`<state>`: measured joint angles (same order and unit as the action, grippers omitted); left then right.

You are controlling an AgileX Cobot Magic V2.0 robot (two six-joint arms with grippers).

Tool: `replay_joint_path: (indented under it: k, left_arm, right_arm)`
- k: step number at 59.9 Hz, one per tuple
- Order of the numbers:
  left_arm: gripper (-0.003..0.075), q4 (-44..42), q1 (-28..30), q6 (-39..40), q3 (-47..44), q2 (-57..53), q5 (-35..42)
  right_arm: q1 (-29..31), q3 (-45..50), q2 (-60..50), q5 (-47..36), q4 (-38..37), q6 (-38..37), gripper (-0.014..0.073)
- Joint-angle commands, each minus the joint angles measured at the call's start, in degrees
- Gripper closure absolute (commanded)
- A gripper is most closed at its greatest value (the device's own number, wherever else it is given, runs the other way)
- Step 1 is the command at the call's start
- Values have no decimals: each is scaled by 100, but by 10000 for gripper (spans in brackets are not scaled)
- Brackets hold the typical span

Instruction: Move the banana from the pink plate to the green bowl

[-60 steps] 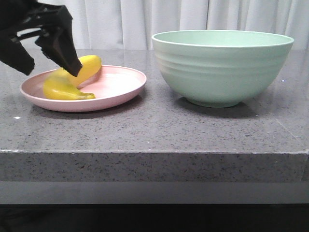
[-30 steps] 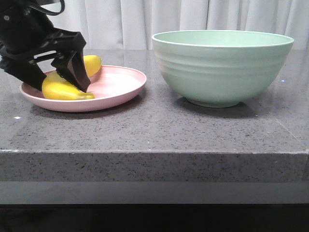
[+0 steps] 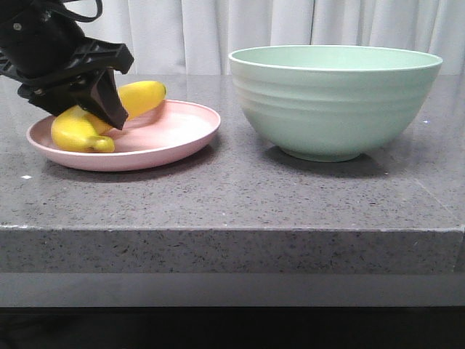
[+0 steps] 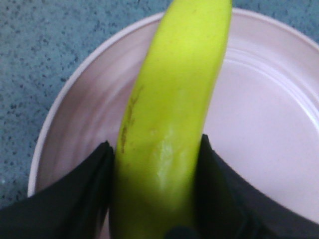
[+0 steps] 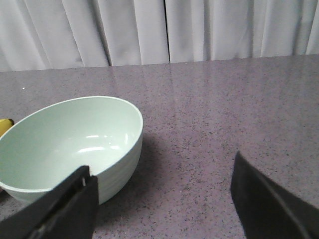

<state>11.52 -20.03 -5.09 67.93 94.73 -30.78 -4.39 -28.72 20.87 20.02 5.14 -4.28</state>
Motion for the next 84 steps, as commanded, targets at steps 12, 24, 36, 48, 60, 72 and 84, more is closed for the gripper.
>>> replay_joint_path:
  k: [12, 24, 36, 48, 60, 72, 84]
  left_arm:
    - [527, 308, -55, 52, 278, -489, 879]
    - [535, 491, -304, 52, 415, -1158, 626]
    - [535, 491, -1163, 52, 489, -1641, 454]
    - [535, 495, -2152, 52, 489, -1696, 358]
    - [535, 495, -2596, 52, 489, -1696, 344]
    - [535, 495, -2622, 52, 489, -1696, 344]
    - [535, 495, -2622, 52, 489, -1696, 344]
  right_arm:
    - [27, -215, 89, -394, -21, 36, 27]
    - [27, -215, 89, -420, -21, 36, 27]
    - [27, -215, 89, -420, -21, 36, 27]
    - [27, -215, 94, -408, -15, 36, 27]
    - [14, -226, 157, -491, 451, 36, 27]
    - [-231, -442, 614, -479, 1791, 36, 27]
    - [-988, -810, 1403, -780, 3020, 36, 27]
